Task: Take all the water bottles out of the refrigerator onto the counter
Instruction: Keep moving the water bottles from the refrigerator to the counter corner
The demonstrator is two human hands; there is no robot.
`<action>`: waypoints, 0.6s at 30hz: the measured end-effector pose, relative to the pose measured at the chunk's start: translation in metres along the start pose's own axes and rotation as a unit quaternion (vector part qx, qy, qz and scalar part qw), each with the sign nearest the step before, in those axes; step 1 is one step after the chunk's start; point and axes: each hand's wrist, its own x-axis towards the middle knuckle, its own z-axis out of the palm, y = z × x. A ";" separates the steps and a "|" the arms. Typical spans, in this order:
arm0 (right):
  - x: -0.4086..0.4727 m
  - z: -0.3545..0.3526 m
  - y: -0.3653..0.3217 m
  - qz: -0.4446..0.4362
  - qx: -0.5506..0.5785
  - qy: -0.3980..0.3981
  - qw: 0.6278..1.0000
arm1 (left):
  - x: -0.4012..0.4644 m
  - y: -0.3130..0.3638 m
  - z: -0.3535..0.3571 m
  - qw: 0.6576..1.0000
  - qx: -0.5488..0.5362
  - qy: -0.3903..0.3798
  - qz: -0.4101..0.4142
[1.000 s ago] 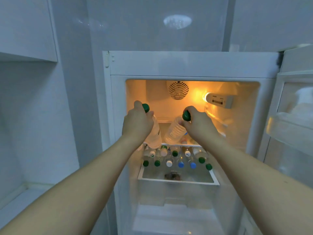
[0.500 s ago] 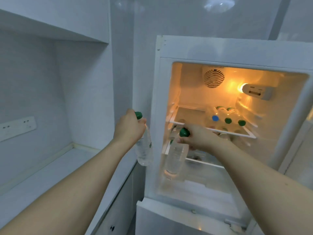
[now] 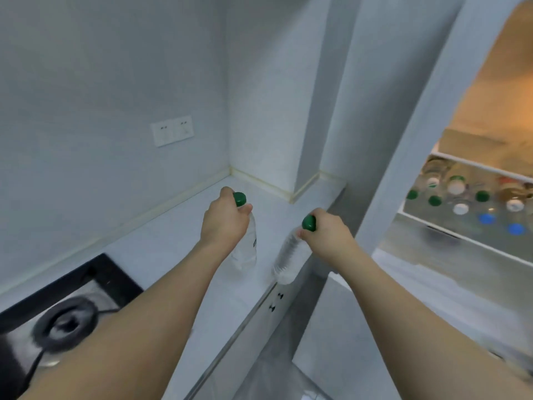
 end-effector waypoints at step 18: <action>-0.004 0.123 -0.111 -0.132 0.034 -0.101 0.985 | -0.077 -0.152 -0.088 0.976 0.036 0.141 -0.165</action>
